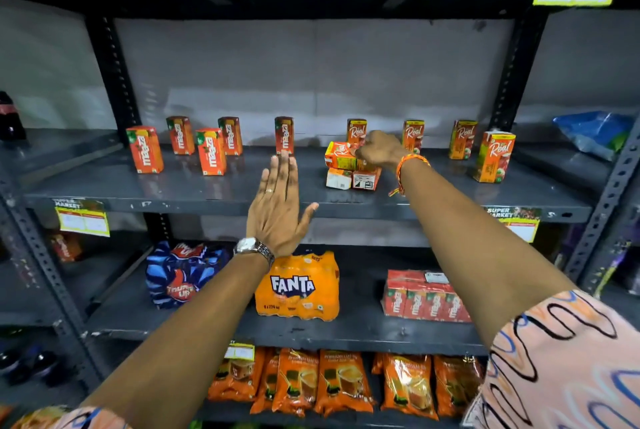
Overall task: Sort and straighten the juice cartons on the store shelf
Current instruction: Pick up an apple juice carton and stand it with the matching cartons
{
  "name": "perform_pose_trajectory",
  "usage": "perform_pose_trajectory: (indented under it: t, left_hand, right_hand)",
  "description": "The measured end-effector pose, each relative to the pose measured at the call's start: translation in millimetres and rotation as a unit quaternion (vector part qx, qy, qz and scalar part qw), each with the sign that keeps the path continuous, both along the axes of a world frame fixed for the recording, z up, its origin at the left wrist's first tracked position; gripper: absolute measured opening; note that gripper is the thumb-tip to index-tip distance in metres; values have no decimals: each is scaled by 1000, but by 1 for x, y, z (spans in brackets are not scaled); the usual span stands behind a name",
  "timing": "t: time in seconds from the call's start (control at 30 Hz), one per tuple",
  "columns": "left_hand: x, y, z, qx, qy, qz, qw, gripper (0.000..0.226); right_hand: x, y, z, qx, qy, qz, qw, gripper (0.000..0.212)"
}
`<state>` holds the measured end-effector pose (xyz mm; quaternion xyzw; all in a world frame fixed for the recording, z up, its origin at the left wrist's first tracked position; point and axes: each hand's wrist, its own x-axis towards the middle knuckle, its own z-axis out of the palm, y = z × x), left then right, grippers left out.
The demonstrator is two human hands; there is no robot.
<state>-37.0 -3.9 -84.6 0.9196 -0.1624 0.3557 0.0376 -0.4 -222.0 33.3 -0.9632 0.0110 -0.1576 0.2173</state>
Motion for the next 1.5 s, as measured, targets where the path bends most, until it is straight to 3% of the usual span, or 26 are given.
perform_pose_trajectory:
  t: [0.1,0.23,0.37,0.5,0.73,1.0,1.13,1.3,1.43,1.5]
  left_hand:
    - [-5,1,-22,7,53,10,999,90]
    - [-7,1,-25,31,26,28,999,84]
    - [-6,0,-27,37,11,50,998,74]
    - [-5,-6,-27,19,-1,62,998,70]
    - [-2,-8,-28,-10,-14,61,998,64]
    - [-2,-9,-27,-35,-20,50,998,63]
    - [-3,-9,-25,-37,-20,50,998,63]
    - [-6,-9,-25,-42,-13,50,998,63]
    - [-7,-6,-28,-43,-10,55,998,63]
    - [-8,-10,-26,-45,-6,44,998,63]
  right_hand:
    - [-1,2,7,35,24,18,999,36]
    - [-6,-1,6,142,38,21,989,13]
    - [-31,-7,1,370,18,26,929,8]
    - [-69,-12,2,498,-42,92,862,16]
    - [-152,-6,4,486,-155,185,840,33]
    - [-226,10,-12,474,-219,239,819,28]
    - [-237,12,-16,479,-215,226,820,40]
    - [-232,7,-10,524,-200,217,799,36]
    - [-209,-9,-5,611,-145,167,760,34]
    - [-189,-25,-3,619,-139,114,765,35]
